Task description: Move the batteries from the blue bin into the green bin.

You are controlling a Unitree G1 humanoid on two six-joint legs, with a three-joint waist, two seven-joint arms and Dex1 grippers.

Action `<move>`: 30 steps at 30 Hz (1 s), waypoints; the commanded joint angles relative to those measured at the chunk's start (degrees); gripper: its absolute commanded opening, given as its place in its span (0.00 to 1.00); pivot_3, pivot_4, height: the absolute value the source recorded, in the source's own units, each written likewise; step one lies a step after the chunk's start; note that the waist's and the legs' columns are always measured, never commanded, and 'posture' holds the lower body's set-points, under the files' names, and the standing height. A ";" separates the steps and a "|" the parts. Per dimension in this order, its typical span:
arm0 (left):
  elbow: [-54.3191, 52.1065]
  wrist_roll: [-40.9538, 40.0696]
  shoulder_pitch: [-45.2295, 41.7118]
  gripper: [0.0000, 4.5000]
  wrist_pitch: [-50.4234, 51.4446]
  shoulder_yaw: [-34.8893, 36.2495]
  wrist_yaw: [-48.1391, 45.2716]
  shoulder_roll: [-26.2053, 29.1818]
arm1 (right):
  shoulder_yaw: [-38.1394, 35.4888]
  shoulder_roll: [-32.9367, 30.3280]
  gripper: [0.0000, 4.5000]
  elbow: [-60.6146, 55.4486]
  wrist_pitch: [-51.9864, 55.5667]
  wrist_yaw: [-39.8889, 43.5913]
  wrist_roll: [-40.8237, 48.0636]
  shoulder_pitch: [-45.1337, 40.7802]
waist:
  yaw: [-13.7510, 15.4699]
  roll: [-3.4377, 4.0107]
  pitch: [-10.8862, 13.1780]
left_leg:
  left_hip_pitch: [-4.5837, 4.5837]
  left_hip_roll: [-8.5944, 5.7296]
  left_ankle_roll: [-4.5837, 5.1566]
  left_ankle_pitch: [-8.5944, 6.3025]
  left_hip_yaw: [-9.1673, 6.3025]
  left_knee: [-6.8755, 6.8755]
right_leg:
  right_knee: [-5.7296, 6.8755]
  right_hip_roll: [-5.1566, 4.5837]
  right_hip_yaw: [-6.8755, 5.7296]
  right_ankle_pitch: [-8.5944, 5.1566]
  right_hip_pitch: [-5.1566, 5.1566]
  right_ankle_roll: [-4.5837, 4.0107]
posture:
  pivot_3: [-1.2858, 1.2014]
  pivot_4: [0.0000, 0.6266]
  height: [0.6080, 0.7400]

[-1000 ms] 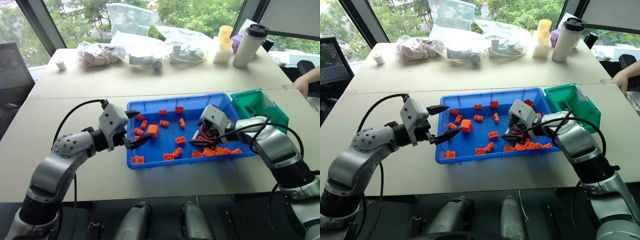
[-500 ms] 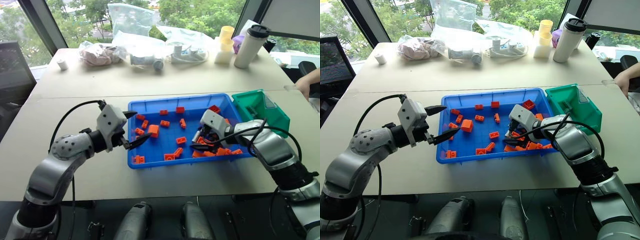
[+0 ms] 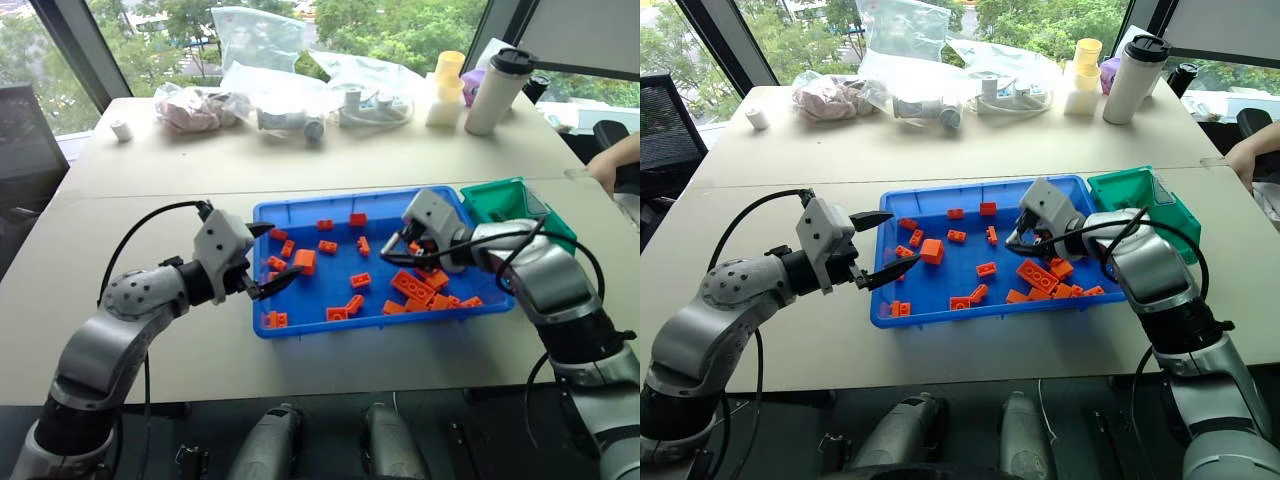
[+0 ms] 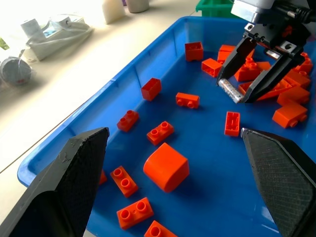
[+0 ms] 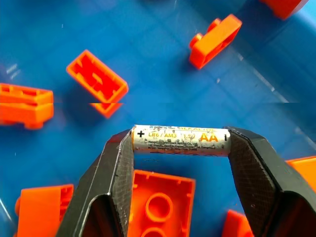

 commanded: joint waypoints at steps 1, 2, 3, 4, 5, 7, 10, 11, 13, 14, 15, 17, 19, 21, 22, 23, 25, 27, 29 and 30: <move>-0.87 0.11 -0.61 1.00 -1.36 -0.17 -0.37 -0.39 | -14.21 -3.06 0.48 12.20 -1.67 -8.52 -0.77 -10.28 | 0.29 -0.04 -0.02 | 0.00 0.01 0.00 0.00 -0.01 -0.02 | 0.00 0.01 -0.01 0.00 0.00 0.00 | 0.52 0.24 1.00; -0.63 0.16 -0.76 1.00 -1.52 -0.37 -0.43 -0.58 | -16.09 -4.40 0.48 15.14 -1.37 -9.28 -0.84 -11.39 | 0.60 0.02 0.02 | -0.01 0.00 -0.01 0.00 -0.04 0.00 | -0.03 0.00 -0.06 0.00 0.04 -0.01 | 0.52 0.24 1.00; -0.33 0.28 -1.00 1.00 -1.68 -0.56 -0.52 -0.73 | -16.91 -6.28 0.48 17.94 -2.03 -9.54 -1.35 -11.81 | 1.10 0.02 0.02 | -0.06 -0.14 0.00 0.02 -0.05 -0.01 | -0.04 -0.10 -0.05 0.00 0.03 -0.01 | 0.52 0.24 1.00; -0.05 0.37 -1.23 1.00 -1.79 -0.68 -0.60 -0.83 | -17.26 -7.68 0.48 19.90 -2.82 -9.63 -1.74 -11.93 | 1.50 0.02 0.02 | -0.06 -0.14 0.01 0.01 -0.05 0.03 | -0.05 -0.10 -0.05 0.00 0.05 -0.01 | 0.52 0.24 1.00; 0.17 0.43 -1.40 1.00 -1.90 -0.74 -0.71 -0.93 | -17.30 -8.94 0.48 21.51 -4.13 -9.86 -2.34 -11.84 | 1.62 0.01 0.01 | -0.06 -0.14 0.03 0.00 -0.05 0.00 | -0.12 -0.10 -0.05 0.00 0.06 -0.01 | 0.52 0.24 1.00; 0.42 0.26 -1.61 1.00 -2.04 -0.69 -1.02 -1.08 | -17.42 -10.78 0.48 23.23 -6.21 -10.09 -3.37 -11.41 | 1.45 0.01 0.01 | -0.05 -0.07 0.04 -0.01 0.05 -0.01 | -0.12 -0.07 -0.03 0.00 0.04 -0.01 | 0.52 0.24 1.00; 0.95 -0.10 -2.23 1.00 -2.07 -0.83 -1.83 -1.21 | -18.02 -12.90 0.48 24.55 -6.87 -9.36 -3.72 -10.82 | 0.08 0.05 0.02 | -0.03 0.02 0.04 -0.01 0.14 -0.07 | -0.08 -0.03 0.03 0.00 -0.02 -0.01 | 0.52 0.24 1.00; 1.15 -0.09 -2.47 1.00 -2.13 -0.92 -2.08 -1.24 | -18.11 -13.24 0.48 24.82 -6.82 -9.09 -3.68 -10.55 | -0.12 0.05 0.02 | -0.02 0.03 0.04 -0.01 0.14 -0.07 | -0.05 -0.02 0.03 0.00 -0.03 0.00 | 0.52 0.24 1.00; 1.59 -0.11 -3.02 1.00 -2.20 -1.01 -2.37 -1.36 | -17.75 -13.82 0.48 24.38 -6.68 -7.95 -3.43 -9.15 | -0.45 0.07 0.01 | 0.00 0.04 0.04 -0.01 0.14 -0.07 | -0.01 -0.01 0.03 0.00 -0.03 0.00 | 0.52 0.24 1.00; 1.83 -0.25 -3.33 1.00 -2.20 -0.98 -2.55 -1.42 | -17.49 -13.92 0.48 23.38 -6.08 -6.90 -2.87 -8.00 | -0.55 0.07 0.01 | 0.01 0.04 0.04 -0.01 0.14 -0.07 | 0.00 0.00 0.03 0.00 -0.03 0.00 | 0.52 0.24 1.00; 2.01 -0.39 -3.53 1.00 -2.18 -0.93 -2.74 -1.46 | -17.30 -13.90 0.48 22.48 -5.52 -6.12 -2.41 -6.99 | -0.63 0.07 0.01 | 0.01 0.05 0.04 -0.01 0.13 -0.07 | 0.00 0.01 0.03 0.00 -0.03 0.00 | 0.52 0.24 1.00; 2.26 -0.34 -3.72 1.00 -2.26 -0.97 -3.06 -1.38 | -17.10 -13.70 0.48 21.25 -4.75 -5.66 -2.21 -5.68 | -0.82 0.07 0.01 | 0.00 0.05 0.04 -0.01 0.13 -0.06 | 0.00 0.01 0.03 0.00 -0.02 0.00 | 0.52 0.24 1.00; 2.26 -0.10 -3.67 1.00 -2.40 -1.05 -3.26 -1.25 | -17.36 -13.28 0.60 21.23 -4.48 -5.82 -2.09 -4.56 | -0.97 0.07 0.01 | 0.00 0.04 0.04 -0.01 0.13 -0.06 | 0.00 0.00 0.03 0.00 -0.02 0.00 | 0.52 0.24 1.00; 2.24 -0.06 -3.65 1.00 -2.41 -1.00 -3.35 -1.25 | -17.40 -12.98 0.81 21.68 -4.75 -5.96 -2.20 -3.76 | -1.01 0.07 0.01 | 0.00 0.04 0.04 -0.01 0.13 -0.06 | 0.00 0.00 0.03 0.00 -0.02 0.00 | 0.52 0.24 1.00; 2.19 -0.12 -3.65 1.00 -2.35 -0.90 -3.41 -1.24 | -17.30 -12.92 0.92 21.77 -4.83 -5.71 -2.13 -3.48 | -1.01 0.07 0.01 | 0.00 0.04 0.04 -0.01 0.12 -0.06 | 0.00 0.00 0.03 0.00 -0.02 0.00 | 0.52 0.24 1.00; 2.08 -0.16 -3.64 1.00 -2.25 -0.81 -3.41 -1.24 | -17.06 -13.07 0.98 21.74 -5.18 -5.54 -2.31 -3.23 | -1.01 0.07 0.01 | 0.00 0.04 0.04 -0.01 0.12 -0.06 | 0.00 0.00 0.03 0.00 -0.02 0.00 | 0.52 0.24 1.00; 1.81 -0.32 -3.54 1.00 -2.06 -0.49 -3.56 -1.05 | -17.02 -13.27 0.98 21.40 -5.51 -5.19 -2.24 -3.37 | -1.02 0.07 0.01 | 0.00 0.04 0.04 -0.01 0.12 -0.06 | 0.00 0.00 0.03 0.00 -0.02 0.00 | 0.52 0.24 1.00; 1.75 -0.34 -3.52 1.00 -2.03 -0.40 -3.61 -1.02 | -16.84 -13.62 0.98 20.93 -5.91 -4.67 -2.26 -3.60 | -1.02 0.07 0.01 | 0.00 0.04 0.04 -0.01 0.12 -0.06 | 0.00 0.00 0.03 0.00 -0.02 0.00 | 0.52 0.24 1.00; 1.74 -0.34 -3.57 1.00 -1.97 -0.31 -3.65 -0.97 | -17.28 -13.74 0.98 18.18 -6.75 -2.10 -0.52 -3.50 | -1.01 0.07 0.01 | 0.00 0.04 0.04 -0.01 0.12 -0.06 | 0.00 0.00 0.03 0.00 -0.02 0.00 | 0.52 0.24 1.00; 1.71 -0.38 -3.58 1.00 -1.93 -0.22 -3.69 -0.92 | -17.61 -13.69 0.98 16.25 -6.75 -0.40 0.86 -3.28 | -1.02 0.07 0.01 | 0.00 0.04 0.04 -0.01 0.12 -0.06 | 0.00 0.00 0.03 0.00 -0.02 0.00 | 0.52 0.24 1.00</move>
